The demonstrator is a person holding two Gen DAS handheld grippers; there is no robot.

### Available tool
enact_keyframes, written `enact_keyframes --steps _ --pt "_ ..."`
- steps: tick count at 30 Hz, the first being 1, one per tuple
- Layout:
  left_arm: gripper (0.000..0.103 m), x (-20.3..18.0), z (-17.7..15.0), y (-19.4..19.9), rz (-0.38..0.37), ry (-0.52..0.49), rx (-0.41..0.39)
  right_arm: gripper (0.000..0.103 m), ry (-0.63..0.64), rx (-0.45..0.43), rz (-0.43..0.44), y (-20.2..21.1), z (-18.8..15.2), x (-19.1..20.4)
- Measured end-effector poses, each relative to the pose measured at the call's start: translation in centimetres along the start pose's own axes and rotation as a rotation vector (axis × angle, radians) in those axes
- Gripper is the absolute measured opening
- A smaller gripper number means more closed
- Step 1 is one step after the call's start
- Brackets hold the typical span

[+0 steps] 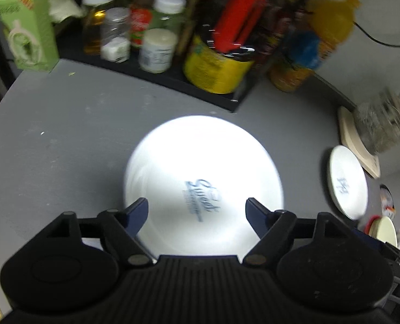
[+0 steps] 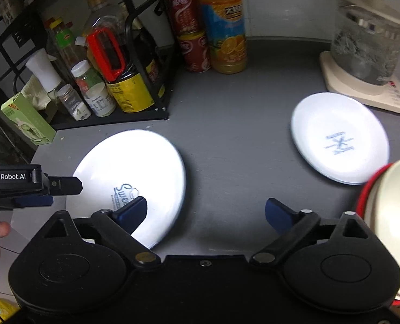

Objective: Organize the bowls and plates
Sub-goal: 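Lower the 'Sweet' plate onto the flower plate and open both grippers, then move both grippers to the small white 'BAKERY' plate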

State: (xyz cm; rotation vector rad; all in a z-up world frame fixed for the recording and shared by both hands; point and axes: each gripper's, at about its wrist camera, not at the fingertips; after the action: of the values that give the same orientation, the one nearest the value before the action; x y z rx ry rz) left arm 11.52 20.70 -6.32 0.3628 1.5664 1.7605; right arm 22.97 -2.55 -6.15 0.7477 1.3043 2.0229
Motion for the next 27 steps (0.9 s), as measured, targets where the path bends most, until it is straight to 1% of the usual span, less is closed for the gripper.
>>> enact_keyframes --steps 1,2,3,6,15,22,27 --pt "0.080 -0.5 -0.1 0.2 0.001 -0.014 -0.002 0.097 -0.006 -0.001 0.005 0.5 -0.1 -0.4" --pt "0.081 -1.1 -0.3 0.3 0.000 -0.032 -0.001 0.101 -0.015 -0.004 0.013 1.0 -0.1 -0.6" --pt "0.084 -1.7 -0.3 0.4 -0.002 -0.047 0.001 0.103 -0.025 -0.010 0.018 1.4 -0.2 -0.9" --pt "0.085 -3.3 -0.6 0.5 -0.002 -0.091 0.004 0.103 -0.044 -0.028 0.009 2.6 -0.5 -1.9" --pt "0.086 -7.8 -1.0 0.0 -0.031 -0.195 0.010 0.103 -0.092 -0.061 -0.020 4.9 -1.2 -4.8" --pt "0.086 -11.3 -1.2 -0.7 -0.046 -0.246 0.019 0.103 -0.133 -0.088 -0.034 6.3 -1.2 -7.6" --pt "0.086 -13.1 -1.0 -1.5 -0.052 -0.261 0.032 0.103 -0.156 -0.095 -0.044 6.7 -0.7 -9.7"
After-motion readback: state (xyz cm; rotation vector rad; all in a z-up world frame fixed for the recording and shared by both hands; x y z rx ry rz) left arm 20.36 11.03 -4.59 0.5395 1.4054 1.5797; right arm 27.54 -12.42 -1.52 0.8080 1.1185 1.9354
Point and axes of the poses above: each gripper's, at about its wrist camera, not at the fingertips, and y roughly against the way its jaws point, x to its left, z to its top, and after that the axes turned 10 degrees about x, right-handed
